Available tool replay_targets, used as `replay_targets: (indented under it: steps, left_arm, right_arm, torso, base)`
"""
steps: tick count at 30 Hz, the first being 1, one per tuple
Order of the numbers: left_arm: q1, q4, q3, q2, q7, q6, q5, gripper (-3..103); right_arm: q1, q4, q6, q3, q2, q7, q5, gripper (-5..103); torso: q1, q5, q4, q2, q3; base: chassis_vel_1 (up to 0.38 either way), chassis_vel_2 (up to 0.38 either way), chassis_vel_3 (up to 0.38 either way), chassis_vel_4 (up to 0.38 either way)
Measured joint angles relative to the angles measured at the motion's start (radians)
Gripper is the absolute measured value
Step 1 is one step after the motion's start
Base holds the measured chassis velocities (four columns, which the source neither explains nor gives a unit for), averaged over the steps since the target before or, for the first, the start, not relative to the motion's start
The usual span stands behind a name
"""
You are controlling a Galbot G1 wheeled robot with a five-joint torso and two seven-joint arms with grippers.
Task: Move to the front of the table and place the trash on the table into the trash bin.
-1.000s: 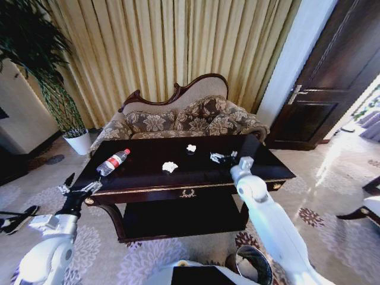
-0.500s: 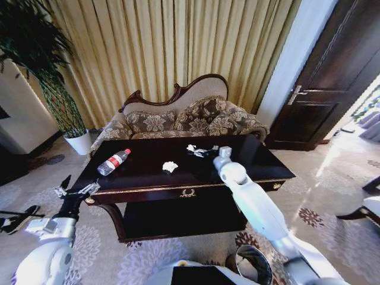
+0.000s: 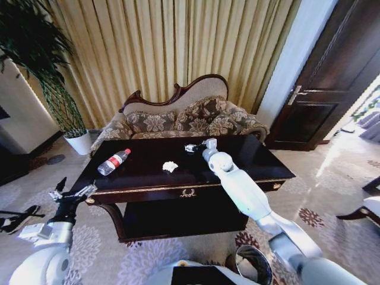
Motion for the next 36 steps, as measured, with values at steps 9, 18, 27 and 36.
replay_targets:
  steps: [9,18,27,36]
  left_arm:
    - [0.001,0.005,0.004,0.004,0.001,-0.005,0.006,100]
    - [0.011,0.002,-0.003,0.005,0.003,-0.013,0.006,100]
    - [0.020,0.005,-0.022,0.008,0.005,-0.021,-0.007,100]
    - [0.015,0.003,-0.010,0.004,0.007,-0.022,-0.002,100]
  right_arm:
    - [0.009,-0.021,-0.041,-0.021,-0.001,0.000,0.054,100]
    - [0.029,-0.068,-0.038,-0.042,0.048,0.000,0.056,100]
    - [0.048,-0.096,-0.033,-0.037,0.041,0.000,0.048,100]
    - [0.027,-0.107,-0.031,-0.012,0.017,0.000,0.029,100]
  torso:
    - [0.000,0.0001,0.0002,0.000,0.000]
    - [0.000,-0.0002,0.0005,0.000,0.000]
    - [0.000,-0.0002,0.0004,0.000,0.000]
    - [0.000,0.0000,0.0003,0.000,0.000]
  base:
    - [0.000,0.000,0.000,0.000]
    - [0.000,0.000,0.000,0.000]
    - [0.000,0.000,0.000,0.000]
    - [0.000,0.000,0.000,0.000]
